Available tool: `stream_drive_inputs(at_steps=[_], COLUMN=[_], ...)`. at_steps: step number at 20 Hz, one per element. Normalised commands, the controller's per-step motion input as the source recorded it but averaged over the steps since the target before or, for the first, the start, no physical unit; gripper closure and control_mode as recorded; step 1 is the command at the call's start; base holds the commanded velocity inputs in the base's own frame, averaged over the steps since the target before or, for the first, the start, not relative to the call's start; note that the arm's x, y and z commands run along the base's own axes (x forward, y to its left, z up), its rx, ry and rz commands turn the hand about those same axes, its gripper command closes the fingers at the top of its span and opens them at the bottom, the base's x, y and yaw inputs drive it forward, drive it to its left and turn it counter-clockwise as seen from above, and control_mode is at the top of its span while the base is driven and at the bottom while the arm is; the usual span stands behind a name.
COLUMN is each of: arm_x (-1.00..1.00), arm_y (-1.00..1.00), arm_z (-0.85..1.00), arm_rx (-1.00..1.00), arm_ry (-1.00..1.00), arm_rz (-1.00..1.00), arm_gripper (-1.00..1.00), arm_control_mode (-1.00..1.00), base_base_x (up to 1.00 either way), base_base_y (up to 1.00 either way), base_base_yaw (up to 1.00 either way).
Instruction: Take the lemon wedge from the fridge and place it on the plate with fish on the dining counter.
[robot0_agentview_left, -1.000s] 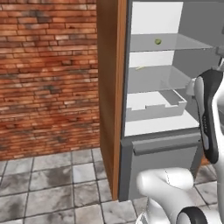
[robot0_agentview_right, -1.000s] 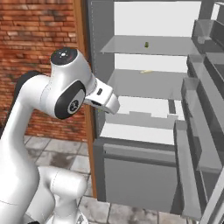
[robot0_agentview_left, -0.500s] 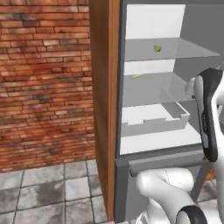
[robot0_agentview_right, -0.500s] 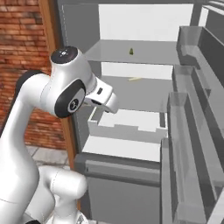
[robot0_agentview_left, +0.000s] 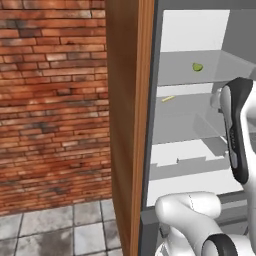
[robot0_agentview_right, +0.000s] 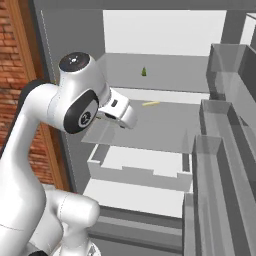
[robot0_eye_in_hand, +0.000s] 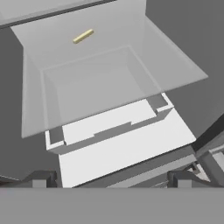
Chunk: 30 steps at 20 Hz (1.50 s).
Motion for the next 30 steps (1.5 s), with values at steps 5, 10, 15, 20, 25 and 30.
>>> stream_drive_inputs(at_steps=[5, 10, 15, 20, 25, 30], arm_x=[0.0, 0.0, 0.0, -0.21, -0.1, 0.16], arm_y=[0.0, 0.0, 0.0, -0.14, 0.0, 0.04], arm_z=[0.0, 0.0, 0.0, 0.62, 0.56, 0.36], arm_rx=[0.0, 0.0, 0.0, 0.0, 0.0, -0.02], arm_ry=[0.0, 0.0, 0.0, -0.31, -0.23, -0.01], arm_rz=[0.0, 0.0, 0.0, 0.2, 0.2, 0.05], arm_gripper=[-1.0, -1.0, -1.0, -1.0, -1.0, -1.0], arm_control_mode=[1.0, 1.0, 1.0, -1.0, -1.0, -1.0], base_base_x=[0.06, 0.02, 0.01, 0.0, 0.0, 0.0], base_base_y=[-0.52, -0.17, 0.0, 0.0, 0.0, 0.0], base_base_yaw=[0.03, 0.06, 0.08, 0.0, 0.0, 0.0])
